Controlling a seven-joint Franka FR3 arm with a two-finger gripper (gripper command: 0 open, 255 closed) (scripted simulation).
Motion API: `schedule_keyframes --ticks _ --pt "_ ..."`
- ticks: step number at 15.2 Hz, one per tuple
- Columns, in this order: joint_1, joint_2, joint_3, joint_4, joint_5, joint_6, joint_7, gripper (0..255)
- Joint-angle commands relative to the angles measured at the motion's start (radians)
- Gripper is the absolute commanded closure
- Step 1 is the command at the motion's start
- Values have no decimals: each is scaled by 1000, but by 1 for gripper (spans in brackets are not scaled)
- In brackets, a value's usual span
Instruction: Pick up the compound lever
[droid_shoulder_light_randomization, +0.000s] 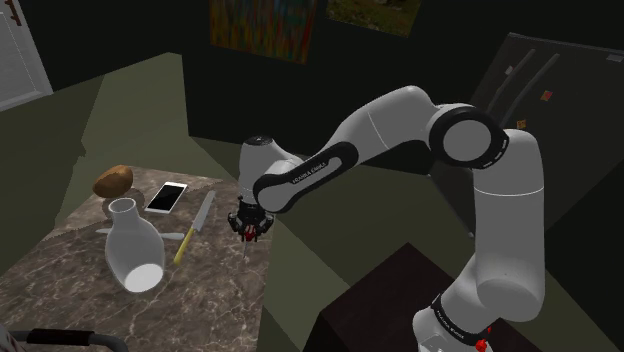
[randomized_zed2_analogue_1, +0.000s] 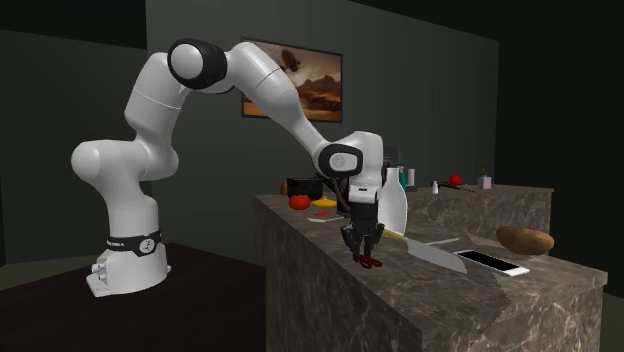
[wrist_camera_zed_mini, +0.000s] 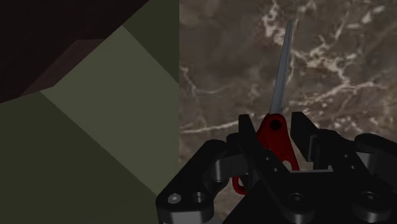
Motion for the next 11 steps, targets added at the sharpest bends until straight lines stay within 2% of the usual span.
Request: schedule_keyframes --ticks 1,5,11 --pt "1 5 0 -1 0 7 0 255" --pt "2 7 0 1 -1 7 0 255" --pt "-11 -49 17 4 22 -50 -12 255"
